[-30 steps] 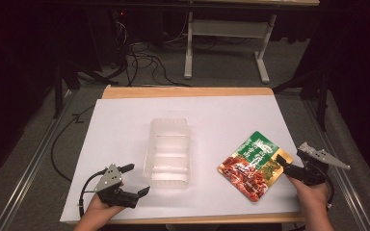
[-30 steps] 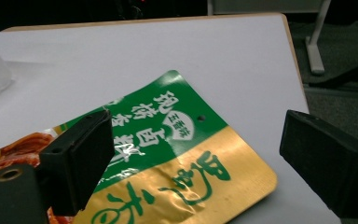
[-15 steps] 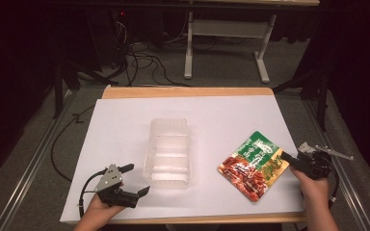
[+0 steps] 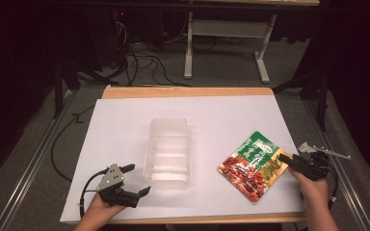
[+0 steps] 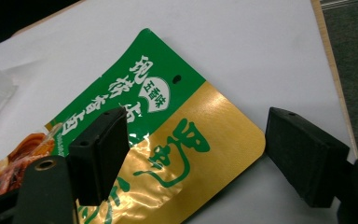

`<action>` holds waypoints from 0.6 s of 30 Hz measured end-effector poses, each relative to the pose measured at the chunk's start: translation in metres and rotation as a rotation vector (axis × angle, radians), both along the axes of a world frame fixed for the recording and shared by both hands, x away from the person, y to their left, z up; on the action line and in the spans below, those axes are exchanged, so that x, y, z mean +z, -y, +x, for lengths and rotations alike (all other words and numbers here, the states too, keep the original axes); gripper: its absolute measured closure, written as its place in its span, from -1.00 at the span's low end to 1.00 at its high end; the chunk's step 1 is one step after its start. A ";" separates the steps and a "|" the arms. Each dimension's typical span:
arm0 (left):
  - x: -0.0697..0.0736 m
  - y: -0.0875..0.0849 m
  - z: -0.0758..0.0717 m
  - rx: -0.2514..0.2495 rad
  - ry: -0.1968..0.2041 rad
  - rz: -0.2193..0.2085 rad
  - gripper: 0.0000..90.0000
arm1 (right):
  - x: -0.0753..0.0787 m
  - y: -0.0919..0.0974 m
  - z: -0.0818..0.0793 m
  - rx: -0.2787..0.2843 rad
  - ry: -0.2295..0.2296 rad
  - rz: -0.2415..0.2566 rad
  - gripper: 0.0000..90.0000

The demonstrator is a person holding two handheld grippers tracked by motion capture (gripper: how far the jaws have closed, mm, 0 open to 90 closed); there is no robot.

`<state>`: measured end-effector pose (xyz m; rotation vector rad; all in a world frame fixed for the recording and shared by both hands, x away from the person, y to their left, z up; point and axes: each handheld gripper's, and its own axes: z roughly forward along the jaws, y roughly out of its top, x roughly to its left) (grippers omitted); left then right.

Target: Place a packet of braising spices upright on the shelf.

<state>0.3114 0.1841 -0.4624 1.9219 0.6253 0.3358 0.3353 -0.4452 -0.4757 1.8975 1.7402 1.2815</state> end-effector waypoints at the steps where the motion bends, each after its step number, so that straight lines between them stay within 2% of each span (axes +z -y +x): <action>1: 0.000 0.000 0.000 0.000 0.002 0.001 -0.90 | 0.000 0.001 -0.001 0.009 0.010 0.005 -0.44; 8: 0.002 -0.002 0.000 0.005 0.009 -0.006 -0.90 | 0.001 0.000 -0.005 0.007 0.059 0.014 -0.35; 10: 0.002 -0.002 0.000 0.004 0.010 -0.006 -0.89 | 0.001 0.000 -0.007 0.007 0.067 0.046 -0.33; 12: 0.002 -0.002 0.000 0.004 0.011 -0.006 -0.89 | 0.001 0.000 -0.008 0.016 0.082 0.055 -0.32; 13: 0.002 -0.002 0.000 0.002 0.010 -0.005 -0.89 | 0.001 -0.002 -0.010 0.035 0.096 0.078 -0.25; 15: 0.002 -0.002 0.000 0.000 0.011 -0.005 -0.89 | 0.001 -0.005 -0.011 0.054 0.099 0.104 -0.24; 18: 0.002 -0.002 0.000 -0.003 0.011 -0.003 -0.89 | 0.002 -0.011 -0.011 0.072 0.102 0.100 -0.20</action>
